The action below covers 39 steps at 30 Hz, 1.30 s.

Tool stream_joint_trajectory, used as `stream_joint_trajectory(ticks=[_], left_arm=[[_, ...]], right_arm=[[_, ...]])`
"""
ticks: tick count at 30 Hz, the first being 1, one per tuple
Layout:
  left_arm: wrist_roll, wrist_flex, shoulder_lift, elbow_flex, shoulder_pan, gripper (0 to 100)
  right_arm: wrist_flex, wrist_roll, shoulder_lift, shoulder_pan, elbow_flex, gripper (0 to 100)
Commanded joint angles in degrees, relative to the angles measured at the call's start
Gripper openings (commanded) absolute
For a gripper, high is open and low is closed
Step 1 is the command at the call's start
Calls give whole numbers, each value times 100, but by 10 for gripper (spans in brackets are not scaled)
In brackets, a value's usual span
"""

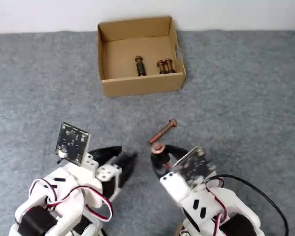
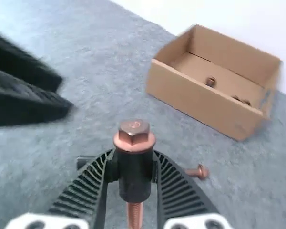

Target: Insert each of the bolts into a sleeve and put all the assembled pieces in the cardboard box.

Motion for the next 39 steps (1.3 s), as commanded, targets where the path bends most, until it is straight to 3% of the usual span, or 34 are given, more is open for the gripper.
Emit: stream_joint_trajectory(ticks=[1, 10, 17, 24, 34, 39], left_arm=[[-176, 35, 9, -136, -475, 14], [-202, -62, 9, 1174, -1785, 4], [-914, -1029, 9, 2185, -2708, 4], [-1266, -2180, 9, 3890, -3033, 5], [-1266, -3051, 9, 4505, -3033, 5], [-1240, -3059, 9, 4514, -3042, 6]], right_arm=[[-84, -431, 4, 418, -316, 8], [787, -1433, 4, 1226, -325, 8], [998, -1688, 277, 1490, -651, 8], [1007, -1697, 2905, 1719, -2822, 8], [954, -1697, 6985, 1754, -6497, 8], [180, -1670, 8611, 1763, -7886, 8]])
